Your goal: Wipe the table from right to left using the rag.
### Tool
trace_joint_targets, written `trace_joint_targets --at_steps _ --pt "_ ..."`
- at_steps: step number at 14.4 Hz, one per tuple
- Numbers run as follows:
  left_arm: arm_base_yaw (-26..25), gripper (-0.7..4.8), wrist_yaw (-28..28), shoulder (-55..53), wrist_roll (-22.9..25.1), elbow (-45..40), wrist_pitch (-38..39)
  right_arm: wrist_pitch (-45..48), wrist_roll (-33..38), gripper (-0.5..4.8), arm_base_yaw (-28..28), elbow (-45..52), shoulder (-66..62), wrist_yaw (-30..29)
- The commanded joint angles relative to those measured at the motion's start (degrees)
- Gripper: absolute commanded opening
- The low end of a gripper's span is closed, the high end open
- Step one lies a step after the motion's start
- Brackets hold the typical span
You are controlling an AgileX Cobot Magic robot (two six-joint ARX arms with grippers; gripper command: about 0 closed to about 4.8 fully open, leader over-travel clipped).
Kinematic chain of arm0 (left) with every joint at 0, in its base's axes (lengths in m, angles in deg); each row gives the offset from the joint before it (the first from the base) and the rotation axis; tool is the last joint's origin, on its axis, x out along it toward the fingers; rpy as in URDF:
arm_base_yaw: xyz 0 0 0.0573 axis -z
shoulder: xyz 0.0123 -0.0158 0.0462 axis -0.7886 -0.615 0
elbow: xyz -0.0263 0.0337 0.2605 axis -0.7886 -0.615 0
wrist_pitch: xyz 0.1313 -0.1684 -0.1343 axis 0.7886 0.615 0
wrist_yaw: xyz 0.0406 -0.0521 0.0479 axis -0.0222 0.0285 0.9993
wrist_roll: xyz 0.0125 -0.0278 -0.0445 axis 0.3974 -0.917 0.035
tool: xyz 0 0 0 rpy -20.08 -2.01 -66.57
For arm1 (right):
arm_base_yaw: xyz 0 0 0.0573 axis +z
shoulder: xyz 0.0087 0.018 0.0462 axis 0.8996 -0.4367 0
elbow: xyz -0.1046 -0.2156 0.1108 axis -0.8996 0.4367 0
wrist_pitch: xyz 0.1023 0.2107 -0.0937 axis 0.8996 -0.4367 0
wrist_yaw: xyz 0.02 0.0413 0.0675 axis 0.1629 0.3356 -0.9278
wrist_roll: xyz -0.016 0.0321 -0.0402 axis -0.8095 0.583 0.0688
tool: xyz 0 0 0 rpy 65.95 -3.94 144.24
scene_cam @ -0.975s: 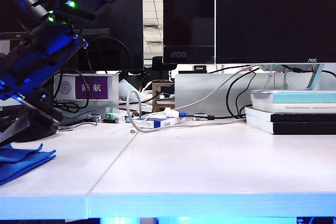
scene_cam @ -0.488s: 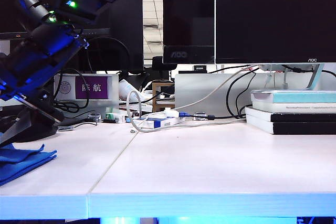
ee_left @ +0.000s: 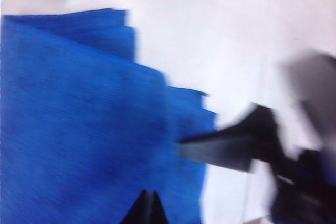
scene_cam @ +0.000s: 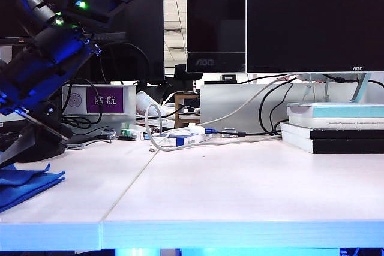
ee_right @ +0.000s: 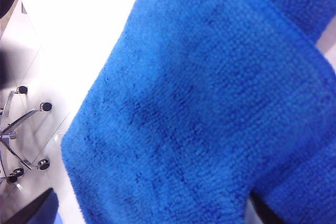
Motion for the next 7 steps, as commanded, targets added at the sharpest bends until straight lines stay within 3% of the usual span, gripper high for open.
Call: trace_joint_targets --at_steps 1,3,7 --pt "0.04 -0.06 -0.26 -4.04 4.0 0.07 -0.04 0.17 -1.11 4.79 0.15 -0.22 0.33 0.02" --pt "0.11 -0.05 0.11 -4.7 6.73 -0.13 0.44 0.17 -1.14 4.79 0.17 -0.22 0.33 0.02" --pt "3.32 -0.06 5.11 -5.01 6.14 -2.58 -4.74 0.2 -1.55 4.79 0.2 -0.22 0.33 -0.07"
